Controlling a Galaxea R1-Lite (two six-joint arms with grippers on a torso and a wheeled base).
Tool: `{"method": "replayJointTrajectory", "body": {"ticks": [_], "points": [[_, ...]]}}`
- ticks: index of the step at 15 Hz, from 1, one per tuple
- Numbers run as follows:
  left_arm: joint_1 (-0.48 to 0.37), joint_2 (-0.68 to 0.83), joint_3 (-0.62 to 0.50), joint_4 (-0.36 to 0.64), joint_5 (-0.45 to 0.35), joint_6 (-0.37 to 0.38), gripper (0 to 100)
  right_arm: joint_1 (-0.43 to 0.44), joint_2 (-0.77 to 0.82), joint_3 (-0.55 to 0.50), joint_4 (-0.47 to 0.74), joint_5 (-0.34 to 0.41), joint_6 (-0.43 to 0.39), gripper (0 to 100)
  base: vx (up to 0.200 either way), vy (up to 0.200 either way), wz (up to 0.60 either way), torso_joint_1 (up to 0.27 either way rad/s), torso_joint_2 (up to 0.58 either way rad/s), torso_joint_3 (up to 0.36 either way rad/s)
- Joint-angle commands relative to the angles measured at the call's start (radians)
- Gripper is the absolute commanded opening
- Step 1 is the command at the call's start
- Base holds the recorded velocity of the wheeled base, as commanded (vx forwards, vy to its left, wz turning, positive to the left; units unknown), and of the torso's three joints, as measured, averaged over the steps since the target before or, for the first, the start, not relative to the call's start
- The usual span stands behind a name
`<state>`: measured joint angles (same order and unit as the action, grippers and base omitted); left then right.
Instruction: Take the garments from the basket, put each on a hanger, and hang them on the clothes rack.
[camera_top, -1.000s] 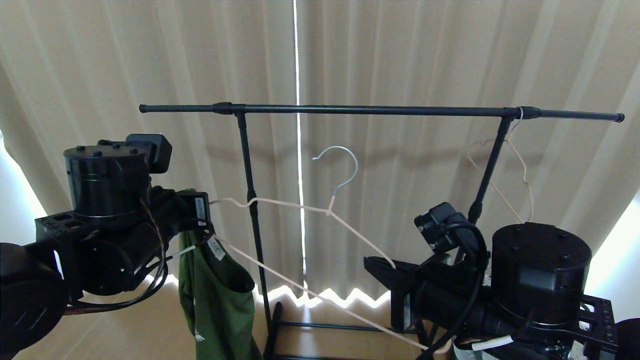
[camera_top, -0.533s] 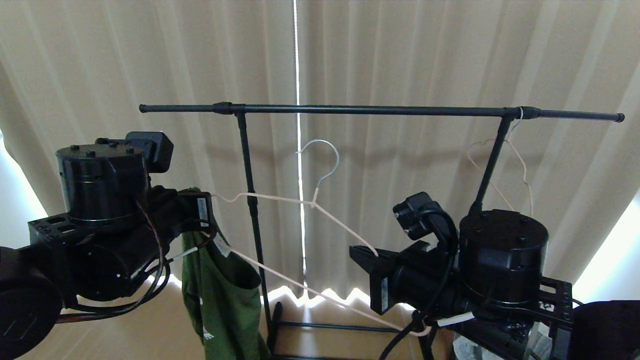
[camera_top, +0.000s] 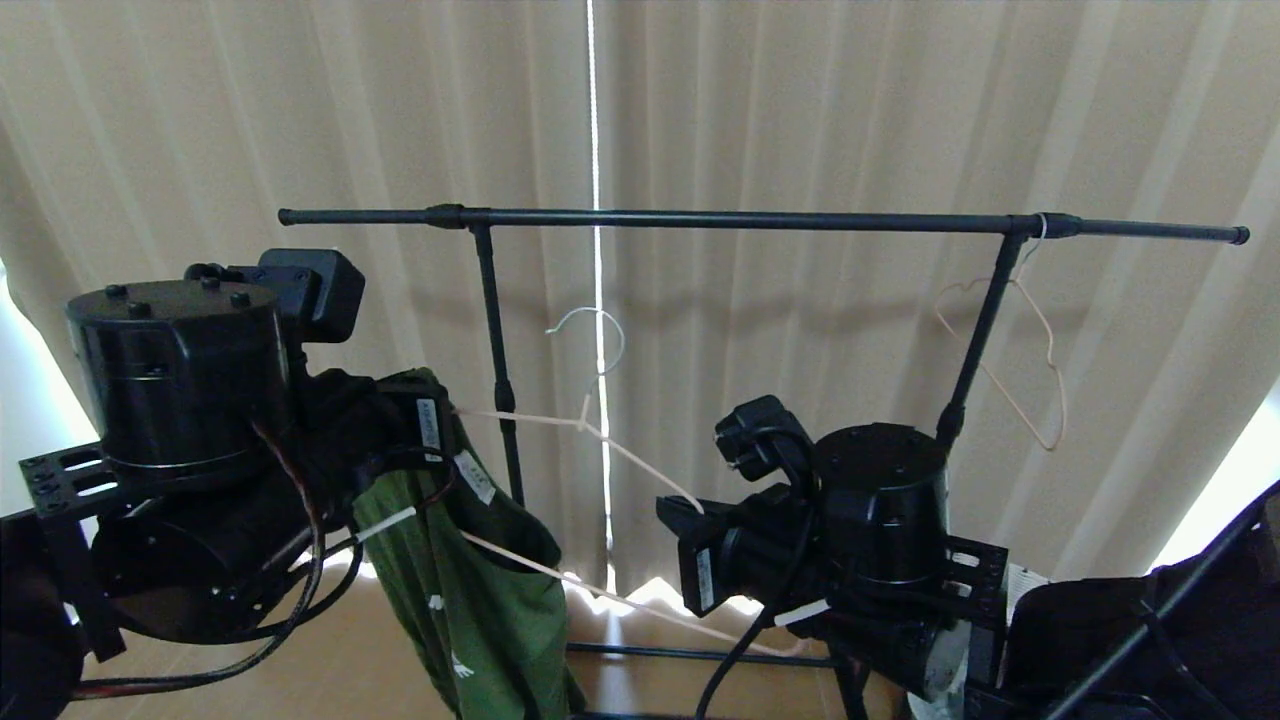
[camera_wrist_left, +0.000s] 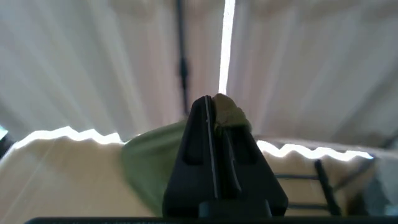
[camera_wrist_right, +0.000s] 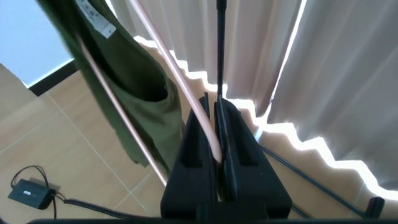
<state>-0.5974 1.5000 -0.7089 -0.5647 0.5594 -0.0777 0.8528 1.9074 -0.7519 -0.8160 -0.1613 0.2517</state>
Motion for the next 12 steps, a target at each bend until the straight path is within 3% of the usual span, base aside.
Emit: {"method": "replayJointTrajectory", "body": {"ticks": [1, 7, 12], "points": [[-0.061, -0.021, 0.000, -0.001, -0.001, -0.001, 0, 0.009, 0.044, -0.023, 0.000, 0.000, 0.000, 0, 0.000, 0.000, 0.00, 0.000, 0.00, 0.000], [-0.199, -0.015, 0.000, -0.003, -0.010, -0.013, 0, 0.020, 0.056, -0.035, 0.000, 0.000, 0.000, 0, 0.000, 0.000, 0.00, 0.000, 0.00, 0.000], [-0.231, -0.020, 0.022, -0.003, -0.019, -0.008, 0, 0.014, 0.051, -0.055, 0.000, -0.001, 0.000, 0, 0.000, 0.000, 0.00, 0.000, 0.00, 0.000]]}}
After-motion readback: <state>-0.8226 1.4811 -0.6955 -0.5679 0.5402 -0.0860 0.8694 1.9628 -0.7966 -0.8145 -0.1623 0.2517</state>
